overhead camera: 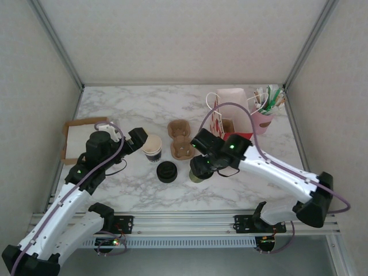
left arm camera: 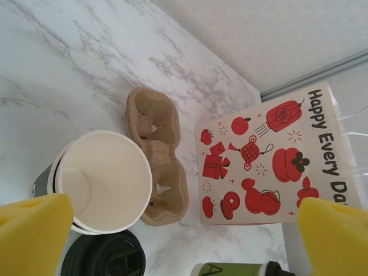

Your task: Pack the takeout coffee

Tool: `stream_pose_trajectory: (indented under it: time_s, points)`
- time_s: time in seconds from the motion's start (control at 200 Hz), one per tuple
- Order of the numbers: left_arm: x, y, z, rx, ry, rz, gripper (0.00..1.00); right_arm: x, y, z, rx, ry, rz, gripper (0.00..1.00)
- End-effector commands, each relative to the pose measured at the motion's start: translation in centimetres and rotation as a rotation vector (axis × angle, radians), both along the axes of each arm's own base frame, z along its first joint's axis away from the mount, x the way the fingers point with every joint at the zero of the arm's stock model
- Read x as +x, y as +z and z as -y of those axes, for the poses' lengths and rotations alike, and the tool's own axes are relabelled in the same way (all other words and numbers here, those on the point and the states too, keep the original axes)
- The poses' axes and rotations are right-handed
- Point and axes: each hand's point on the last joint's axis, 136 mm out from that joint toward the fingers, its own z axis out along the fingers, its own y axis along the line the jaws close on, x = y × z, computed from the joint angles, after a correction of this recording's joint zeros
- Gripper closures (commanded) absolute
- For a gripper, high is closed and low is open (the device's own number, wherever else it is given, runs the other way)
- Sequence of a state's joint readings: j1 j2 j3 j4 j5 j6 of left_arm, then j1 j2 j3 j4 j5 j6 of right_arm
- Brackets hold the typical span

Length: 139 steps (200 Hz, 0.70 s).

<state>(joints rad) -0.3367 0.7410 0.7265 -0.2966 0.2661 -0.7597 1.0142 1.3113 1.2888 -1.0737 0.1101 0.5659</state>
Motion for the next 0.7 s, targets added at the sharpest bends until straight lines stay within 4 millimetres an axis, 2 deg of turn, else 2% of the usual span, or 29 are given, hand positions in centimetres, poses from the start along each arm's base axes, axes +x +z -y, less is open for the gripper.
stream_pose_trajectory:
  time_s: [0.0, 0.31, 0.691]
  points:
    - [-0.2, 2.4, -0.5, -0.002, 0.013, 0.045, 0.00, -1.5, 1.4, 0.3, 0.067, 0.015, -0.013, 0.35]
    - [0.2, 4.9, -0.5, 0.010, 0.013, 0.086, 0.00, -3.0, 7.8, 0.8, 0.254, 0.071, 0.052, 0.35]
    - [2.4, 7.7, 0.7, 0.018, -0.024, 0.145, 0.00, -1.8, 16.2, 1.7, 0.351, 0.086, 0.215, 0.35]
